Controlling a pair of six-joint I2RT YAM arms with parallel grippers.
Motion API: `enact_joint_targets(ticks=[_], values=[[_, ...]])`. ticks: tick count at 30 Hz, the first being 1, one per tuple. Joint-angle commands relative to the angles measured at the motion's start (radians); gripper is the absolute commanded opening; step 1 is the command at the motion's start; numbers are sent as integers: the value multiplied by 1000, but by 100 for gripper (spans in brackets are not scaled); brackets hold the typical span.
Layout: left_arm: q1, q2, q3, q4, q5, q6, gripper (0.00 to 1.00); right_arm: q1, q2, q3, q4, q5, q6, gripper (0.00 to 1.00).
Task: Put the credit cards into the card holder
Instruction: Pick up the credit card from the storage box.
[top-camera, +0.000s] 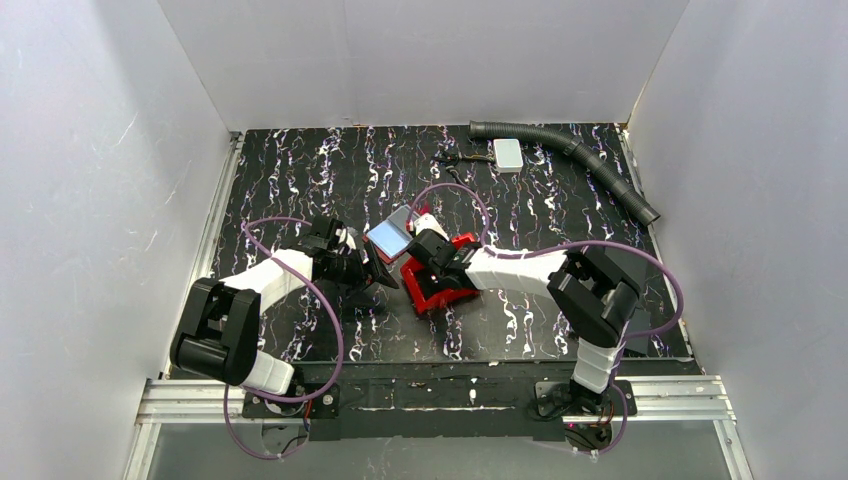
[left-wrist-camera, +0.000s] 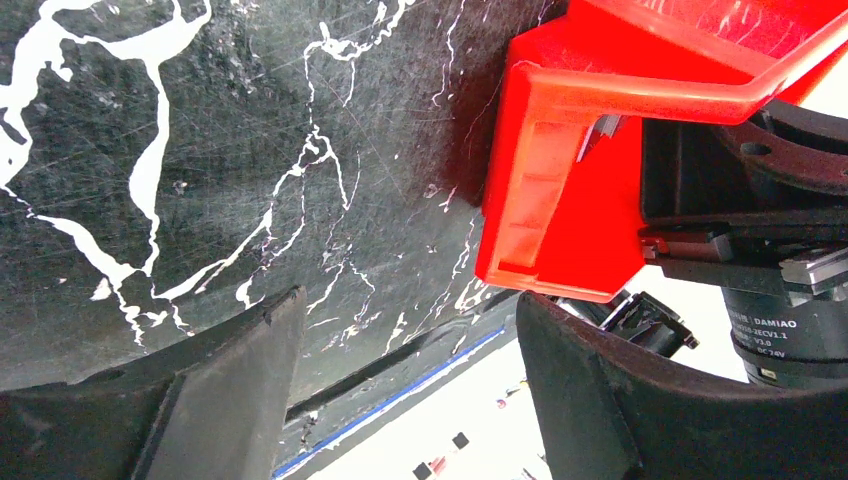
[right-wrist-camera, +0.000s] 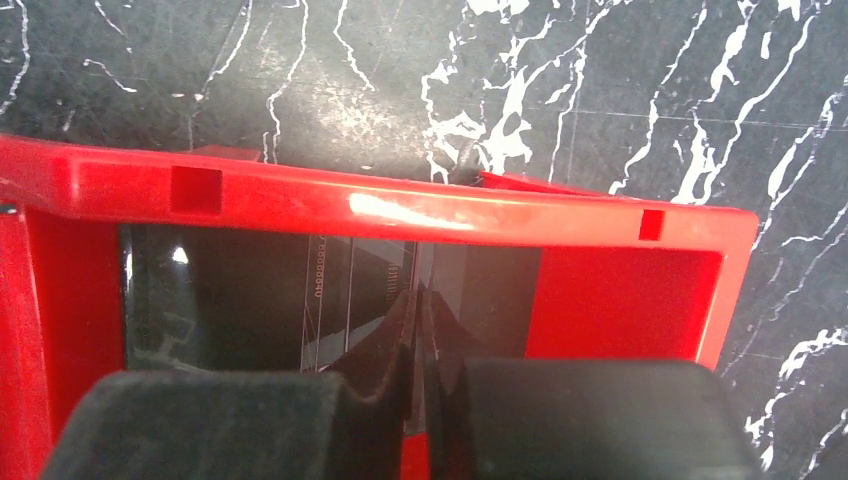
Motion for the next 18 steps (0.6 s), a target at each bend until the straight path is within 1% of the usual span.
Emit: enact_joint_targets(ticks=[1, 4, 12, 18], values=[[-4, -25, 4, -9, 9, 1, 75, -2, -21, 20, -34, 70, -18, 7], [-13, -11, 18, -5, 15, 1, 75, -2, -34, 32, -48, 101, -35, 1], [-50, 16, 40, 11, 25, -11, 75, -20, -76, 26, -56, 136, -60, 1], [-74, 44, 64, 40, 46, -29, 79, -65, -123, 0, -47, 80, -62, 1]])
